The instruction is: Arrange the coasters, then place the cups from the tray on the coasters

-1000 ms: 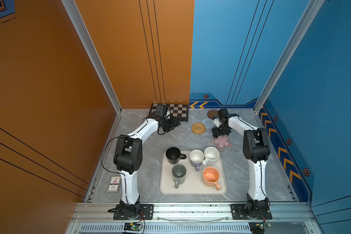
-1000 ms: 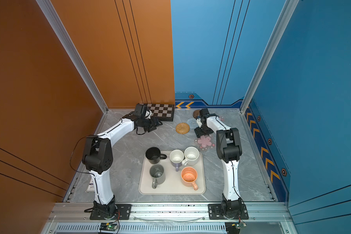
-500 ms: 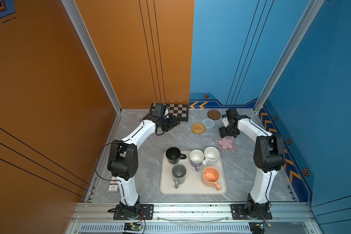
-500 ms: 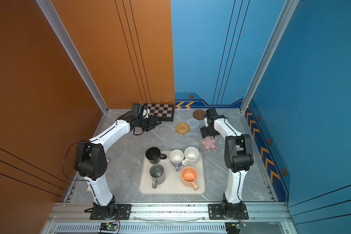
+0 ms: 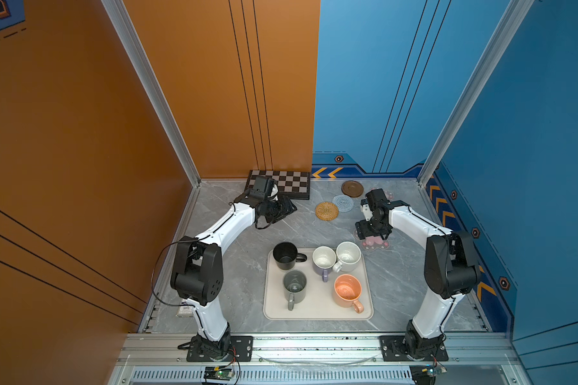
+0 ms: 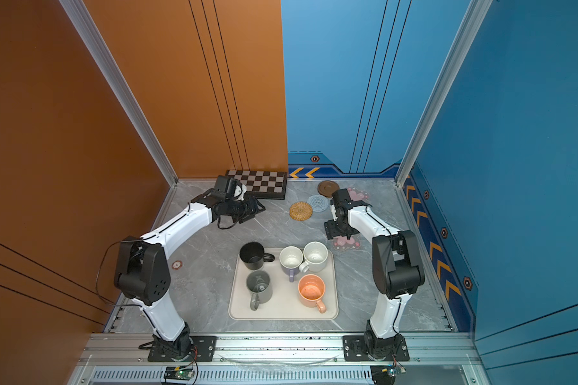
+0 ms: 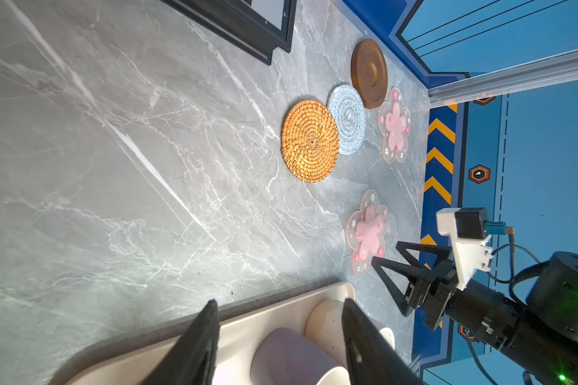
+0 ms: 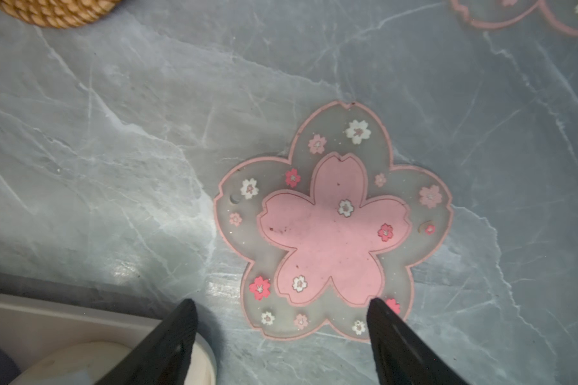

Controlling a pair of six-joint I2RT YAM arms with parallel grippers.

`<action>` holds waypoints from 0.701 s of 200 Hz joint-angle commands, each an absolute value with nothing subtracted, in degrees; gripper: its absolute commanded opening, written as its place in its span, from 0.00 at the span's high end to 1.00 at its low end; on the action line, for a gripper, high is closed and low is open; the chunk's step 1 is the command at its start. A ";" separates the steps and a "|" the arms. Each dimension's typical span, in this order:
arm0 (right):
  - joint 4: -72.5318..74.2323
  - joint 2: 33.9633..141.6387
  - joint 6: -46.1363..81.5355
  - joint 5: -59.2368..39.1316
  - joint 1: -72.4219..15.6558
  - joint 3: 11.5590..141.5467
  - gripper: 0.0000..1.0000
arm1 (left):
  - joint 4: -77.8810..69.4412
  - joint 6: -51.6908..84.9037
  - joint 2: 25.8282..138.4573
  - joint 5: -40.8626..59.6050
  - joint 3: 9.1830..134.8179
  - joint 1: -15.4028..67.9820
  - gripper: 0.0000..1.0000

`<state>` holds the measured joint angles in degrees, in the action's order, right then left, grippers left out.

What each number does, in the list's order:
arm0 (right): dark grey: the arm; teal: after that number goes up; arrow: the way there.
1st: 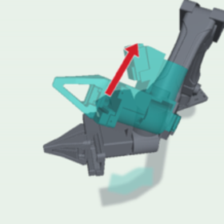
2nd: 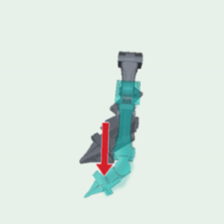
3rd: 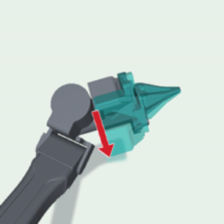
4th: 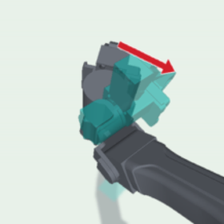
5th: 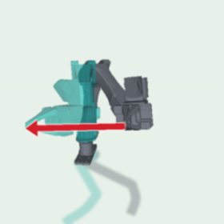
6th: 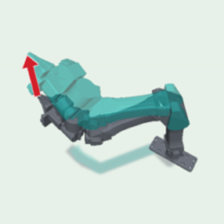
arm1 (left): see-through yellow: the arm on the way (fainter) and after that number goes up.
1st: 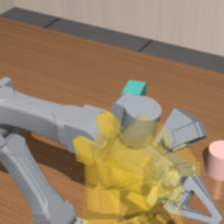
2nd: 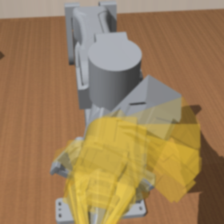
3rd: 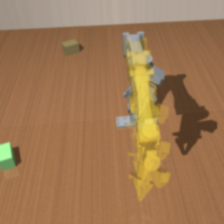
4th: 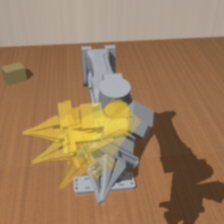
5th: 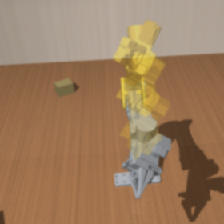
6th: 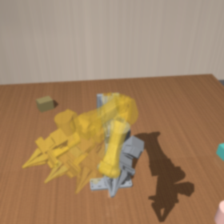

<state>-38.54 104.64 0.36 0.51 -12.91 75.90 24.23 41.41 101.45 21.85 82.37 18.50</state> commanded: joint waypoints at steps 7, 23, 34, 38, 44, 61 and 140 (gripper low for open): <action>-39.68 104.83 3.15 2.34 -13.33 75.48 0.18 | 24.98 40.25 98.49 20.65 80.32 18.41 0.40; -40.19 105.79 3.30 3.00 -14.03 75.40 0.18 | 25.05 40.28 97.75 20.55 79.37 18.12 0.40; -40.33 106.06 3.37 3.42 -14.43 75.07 0.18 | 25.02 40.30 97.27 20.45 78.78 17.86 0.40; -40.33 106.15 3.36 3.46 -14.54 74.85 0.18 | 25.05 40.26 97.16 20.45 78.60 17.79 0.40; -40.33 106.26 3.46 3.57 -14.69 74.69 0.18 | 25.07 40.25 96.96 20.48 78.34 17.67 0.40; -40.30 106.59 3.86 3.73 -14.79 74.30 0.18 | 25.04 40.25 96.77 20.63 77.96 17.40 0.40; -40.46 108.39 5.18 6.80 -13.82 74.00 0.19 | 25.03 40.60 97.84 21.01 78.75 17.31 0.40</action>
